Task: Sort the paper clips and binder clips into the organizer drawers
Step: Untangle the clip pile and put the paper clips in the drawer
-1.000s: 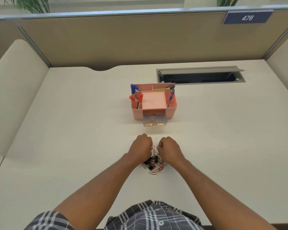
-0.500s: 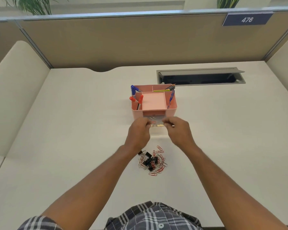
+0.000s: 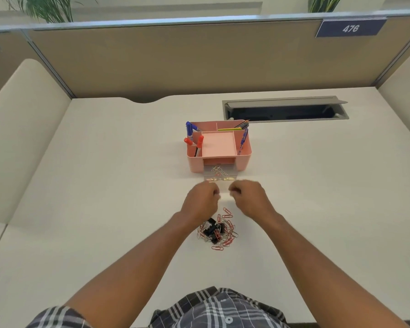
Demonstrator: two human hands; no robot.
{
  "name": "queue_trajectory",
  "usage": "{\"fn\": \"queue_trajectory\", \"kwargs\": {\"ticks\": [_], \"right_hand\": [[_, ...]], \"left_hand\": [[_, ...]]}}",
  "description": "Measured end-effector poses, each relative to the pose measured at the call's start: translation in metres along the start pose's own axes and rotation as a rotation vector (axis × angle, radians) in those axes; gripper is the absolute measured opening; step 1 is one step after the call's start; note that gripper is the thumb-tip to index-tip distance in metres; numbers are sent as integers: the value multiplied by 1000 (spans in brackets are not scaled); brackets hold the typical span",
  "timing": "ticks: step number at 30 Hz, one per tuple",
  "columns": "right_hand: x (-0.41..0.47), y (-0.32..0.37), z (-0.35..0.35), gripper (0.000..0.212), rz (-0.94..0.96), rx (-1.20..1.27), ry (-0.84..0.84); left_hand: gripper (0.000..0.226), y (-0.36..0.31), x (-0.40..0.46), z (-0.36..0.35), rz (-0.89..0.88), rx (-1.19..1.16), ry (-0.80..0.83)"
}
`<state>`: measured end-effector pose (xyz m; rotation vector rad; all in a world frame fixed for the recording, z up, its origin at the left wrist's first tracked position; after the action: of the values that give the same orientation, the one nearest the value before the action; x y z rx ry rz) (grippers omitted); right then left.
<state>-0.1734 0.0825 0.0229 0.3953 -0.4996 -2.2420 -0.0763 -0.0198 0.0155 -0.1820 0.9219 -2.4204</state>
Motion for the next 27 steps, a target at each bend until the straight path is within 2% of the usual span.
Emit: {"fn": "queue_trajectory", "kwargs": {"ticks": [2,4,8,11,21,27], "right_hand": [[-12,-14,-28,21,-37,-81,141],[-22,-22,-47,25,-73,-101,203],[-30,-20,-65,22,-26,-146,167],[-32,-16,-68,18,20,-135,101],[-29,-18,-69,9,42,-99,105],[-26,-24,-62,10,-17,2,109]], "left_hand": [[15,9,-10,-23,72,118,144],[21,12,-16,-35,81,262,208],[25,15,-19,-46,99,477,248],[16,13,-17,-49,112,529,250],[19,11,-16,-46,28,461,204],[22,18,-14,-43,10,309,177]]}}
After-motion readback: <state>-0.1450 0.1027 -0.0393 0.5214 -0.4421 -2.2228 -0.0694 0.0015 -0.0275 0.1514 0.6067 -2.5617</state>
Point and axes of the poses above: each hand's wrist, its own x-axis towards the middle knuckle, its own z-axis out of the back of the hand, y = z × x, the point moved 8 cm from there along x, towards the middle knuckle, and after that the axes turned 7 degrees about -x, right-handed, at the moved point
